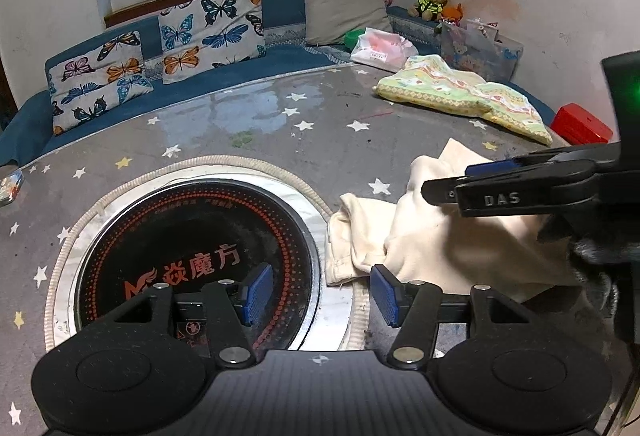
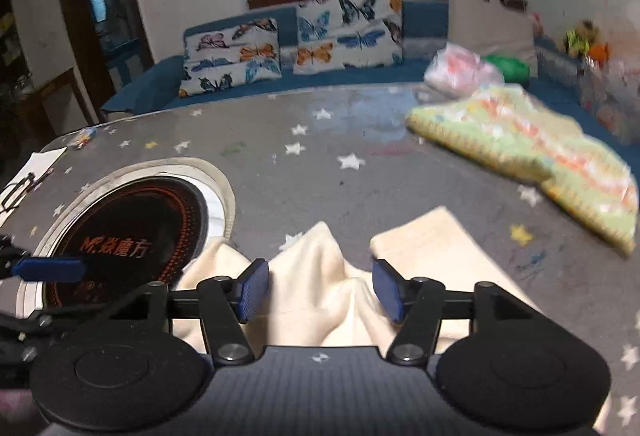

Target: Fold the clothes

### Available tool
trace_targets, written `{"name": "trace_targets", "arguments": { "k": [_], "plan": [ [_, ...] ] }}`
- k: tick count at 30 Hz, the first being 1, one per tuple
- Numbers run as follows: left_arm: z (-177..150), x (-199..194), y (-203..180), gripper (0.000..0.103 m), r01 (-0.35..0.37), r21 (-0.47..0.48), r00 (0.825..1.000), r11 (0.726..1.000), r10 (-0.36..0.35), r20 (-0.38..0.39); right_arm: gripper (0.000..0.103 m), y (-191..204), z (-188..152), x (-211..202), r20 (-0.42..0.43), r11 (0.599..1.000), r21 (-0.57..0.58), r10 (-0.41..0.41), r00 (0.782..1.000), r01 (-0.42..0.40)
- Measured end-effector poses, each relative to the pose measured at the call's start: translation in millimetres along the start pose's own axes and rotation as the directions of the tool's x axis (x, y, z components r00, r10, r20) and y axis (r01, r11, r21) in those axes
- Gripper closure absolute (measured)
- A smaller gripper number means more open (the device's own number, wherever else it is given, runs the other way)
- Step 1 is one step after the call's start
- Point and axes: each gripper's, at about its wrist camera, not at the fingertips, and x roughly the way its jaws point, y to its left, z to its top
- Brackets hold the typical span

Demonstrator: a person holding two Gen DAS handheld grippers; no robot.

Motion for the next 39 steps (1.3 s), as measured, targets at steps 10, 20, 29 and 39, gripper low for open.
{"name": "trace_targets", "arguments": {
  "k": [10, 20, 29, 39],
  "plan": [
    [-3, -2, -14, 0.038, 0.039, 0.003, 0.999, 0.999, -0.039, -0.006, 0.1, 4, -20, -57, 0.111, 0.999, -0.01, 0.048, 0.993, -0.047],
    [3, -1, -28, 0.036, 0.073, -0.01, 0.997, 0.997, -0.073, -0.008, 0.101, 13, -58, -108, 0.116, 0.996, -0.084, 0.03, 0.993, -0.02],
    [16, 29, -42, 0.036, 0.103, 0.021, 0.995, 0.994, -0.103, -0.011, 0.059, 0, -51, -104, 0.147, 0.995, -0.06, -0.071, 0.986, 0.081],
    [21, 52, -51, 0.038, 0.182, 0.057, 0.983, 0.982, -0.182, -0.005, 0.076, -33, -52, -70, 0.073, 0.995, 0.059, -0.079, 0.994, 0.075]
  ]
}}
